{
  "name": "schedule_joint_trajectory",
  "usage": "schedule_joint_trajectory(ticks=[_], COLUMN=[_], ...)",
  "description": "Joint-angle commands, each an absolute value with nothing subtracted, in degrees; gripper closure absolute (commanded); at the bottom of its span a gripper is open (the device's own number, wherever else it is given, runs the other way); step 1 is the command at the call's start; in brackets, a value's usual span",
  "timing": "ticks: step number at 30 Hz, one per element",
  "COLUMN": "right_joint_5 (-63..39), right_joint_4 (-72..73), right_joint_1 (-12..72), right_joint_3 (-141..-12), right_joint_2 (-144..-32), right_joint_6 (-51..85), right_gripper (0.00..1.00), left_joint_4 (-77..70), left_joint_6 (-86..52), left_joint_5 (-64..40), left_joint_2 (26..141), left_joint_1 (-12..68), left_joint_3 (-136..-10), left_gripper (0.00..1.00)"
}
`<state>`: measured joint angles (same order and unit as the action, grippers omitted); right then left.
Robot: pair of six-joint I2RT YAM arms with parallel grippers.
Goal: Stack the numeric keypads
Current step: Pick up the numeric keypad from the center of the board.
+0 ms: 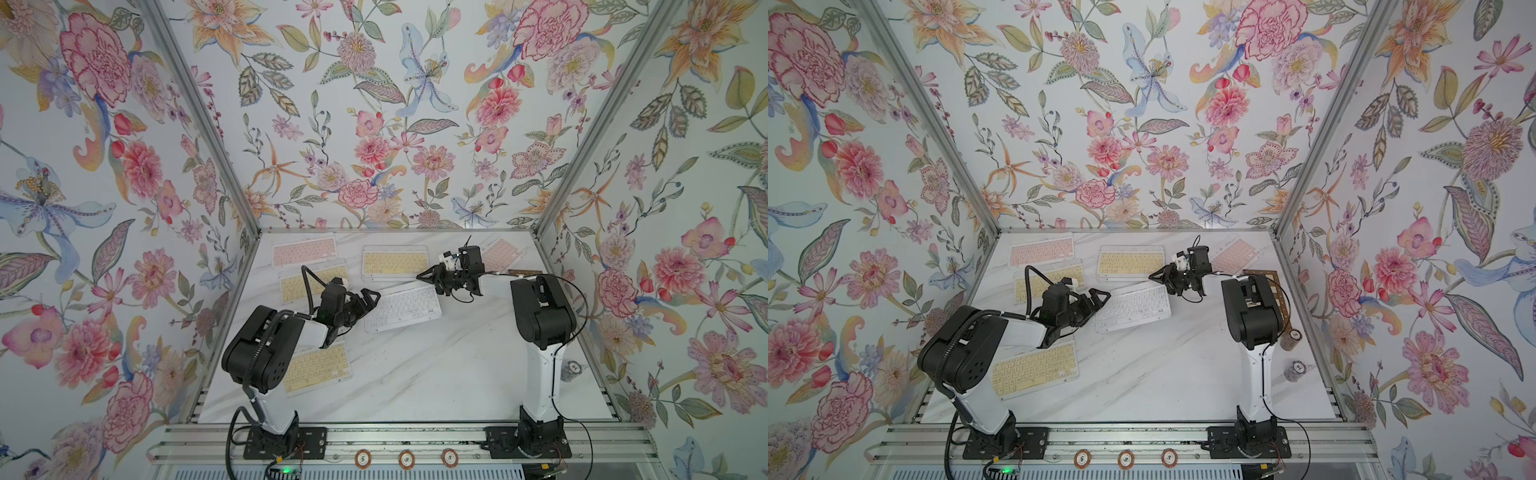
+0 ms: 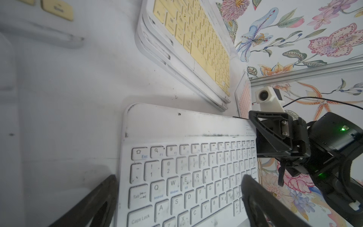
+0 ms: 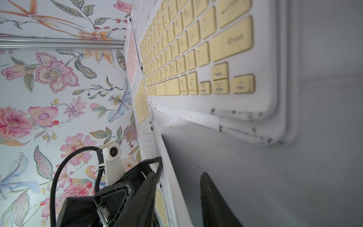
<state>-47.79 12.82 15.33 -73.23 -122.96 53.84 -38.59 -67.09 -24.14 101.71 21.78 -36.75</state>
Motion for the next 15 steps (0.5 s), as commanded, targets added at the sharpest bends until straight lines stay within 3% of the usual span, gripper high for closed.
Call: schedule_joint_trajectory(ticks=[1,4,11,15], right_joint_5=[-48.9,-48.5,-47.6,-47.5], right_joint_4=[20.6,21.4,15.9,13.3], right_joint_1=[15.6,15.7,15.3,14.7], right_joint_3=[-70.3,-68.9,-68.7,-69.5], right_joint_2=[-120.2,-118.8,-115.6,-113.5], right_joint_6=[59.1,58.9,53.7,51.0], right_gripper=[0.60,0.63,0.85,0.91], left_joint_4=[-35.3,-35.0,-34.8,-33.6], left_joint_6=[-68.2,-67.9,-67.8,-67.2], left_joint_5=[-24.5,-24.3,-24.4,-24.9], left_joint_2=[104.0,103.8,103.5,102.0], left_joint_1=[22.8,22.8,22.7,22.1], left_joint_3=[-35.4,-35.5,-35.5,-36.6], left_gripper=[0.01,0.01,0.01,0.01])
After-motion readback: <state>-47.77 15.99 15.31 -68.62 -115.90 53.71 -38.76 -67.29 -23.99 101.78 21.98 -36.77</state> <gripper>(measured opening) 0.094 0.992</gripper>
